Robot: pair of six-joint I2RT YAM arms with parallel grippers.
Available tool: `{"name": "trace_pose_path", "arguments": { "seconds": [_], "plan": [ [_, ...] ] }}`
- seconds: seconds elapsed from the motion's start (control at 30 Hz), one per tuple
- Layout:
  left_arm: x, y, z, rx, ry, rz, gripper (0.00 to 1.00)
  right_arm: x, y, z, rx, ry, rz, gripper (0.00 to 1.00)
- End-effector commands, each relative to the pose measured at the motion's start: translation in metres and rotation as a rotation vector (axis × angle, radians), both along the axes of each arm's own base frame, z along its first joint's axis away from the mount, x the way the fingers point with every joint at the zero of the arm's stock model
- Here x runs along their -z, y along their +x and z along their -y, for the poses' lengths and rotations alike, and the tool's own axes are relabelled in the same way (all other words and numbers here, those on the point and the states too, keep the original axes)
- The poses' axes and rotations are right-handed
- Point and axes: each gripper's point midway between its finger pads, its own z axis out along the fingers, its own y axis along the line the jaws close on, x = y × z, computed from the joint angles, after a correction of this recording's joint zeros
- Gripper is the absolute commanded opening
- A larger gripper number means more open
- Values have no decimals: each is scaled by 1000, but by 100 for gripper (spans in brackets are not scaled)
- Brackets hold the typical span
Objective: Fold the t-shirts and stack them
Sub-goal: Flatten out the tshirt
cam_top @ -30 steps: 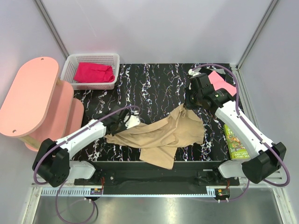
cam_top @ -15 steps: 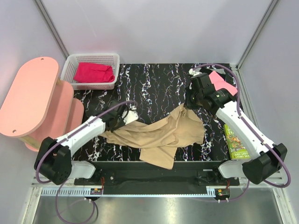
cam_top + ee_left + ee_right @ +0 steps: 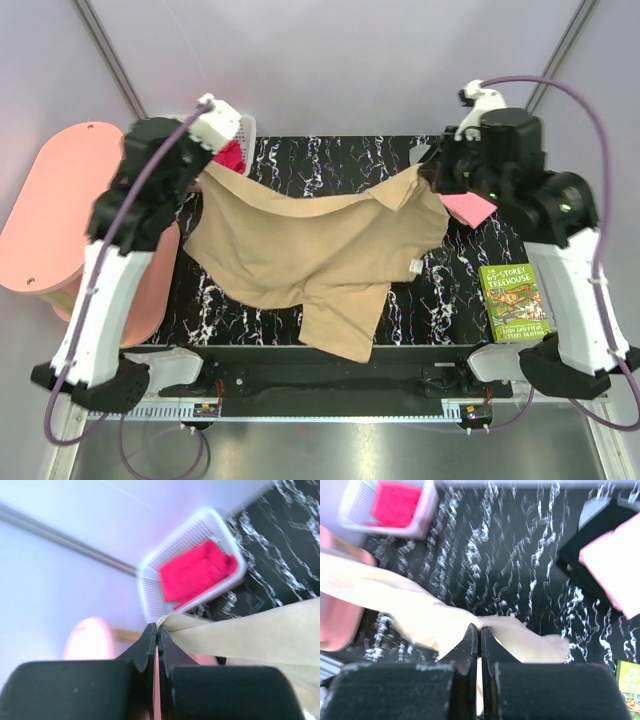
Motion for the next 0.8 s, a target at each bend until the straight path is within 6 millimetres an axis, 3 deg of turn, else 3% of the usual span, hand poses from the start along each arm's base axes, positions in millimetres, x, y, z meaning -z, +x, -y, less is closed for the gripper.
{"name": "trace_pose_path", "arguments": {
  "seconds": [0.0, 0.03, 0.1, 0.13, 0.23, 0.33, 0.4, 0.57, 0.67, 0.7, 0.77],
  "plan": [
    [-63, -57, -41, -97, 0, 119, 0, -56, -56, 36, 20, 34, 97, 0],
    [-81, -70, -51, -121, -3, 165, 0, -80, -71, 42, 13, 73, 157, 0],
    [-94, -94, -64, -143, -4, 199, 0, -91, -91, 50, 3, 88, 167, 0],
    [-107, -107, -72, -158, -9, 235, 0, -114, -106, 55, -10, 134, 237, 0],
    [-121, -140, -91, -187, 2, 278, 0, -139, -135, 66, -33, 192, 328, 0],
    [-118, -165, -100, -174, 7, 277, 0, -138, -147, 69, -39, 220, 321, 0],
    [-106, -182, -103, -156, 0, 255, 0, -137, -150, 70, -29, 250, 317, 0],
    [-56, -192, -92, -75, -6, 135, 0, -124, -162, 84, 30, 277, 315, 0],
    [-35, -189, -89, -61, 8, 89, 0, -103, -146, 87, 82, 214, 264, 0],
    [-24, -183, -85, -54, 22, 55, 0, -90, -133, 88, 117, 174, 227, 0],
    [-12, -174, -81, -44, 43, 21, 0, -83, -115, 83, 137, 147, 224, 0]
  ]
}}
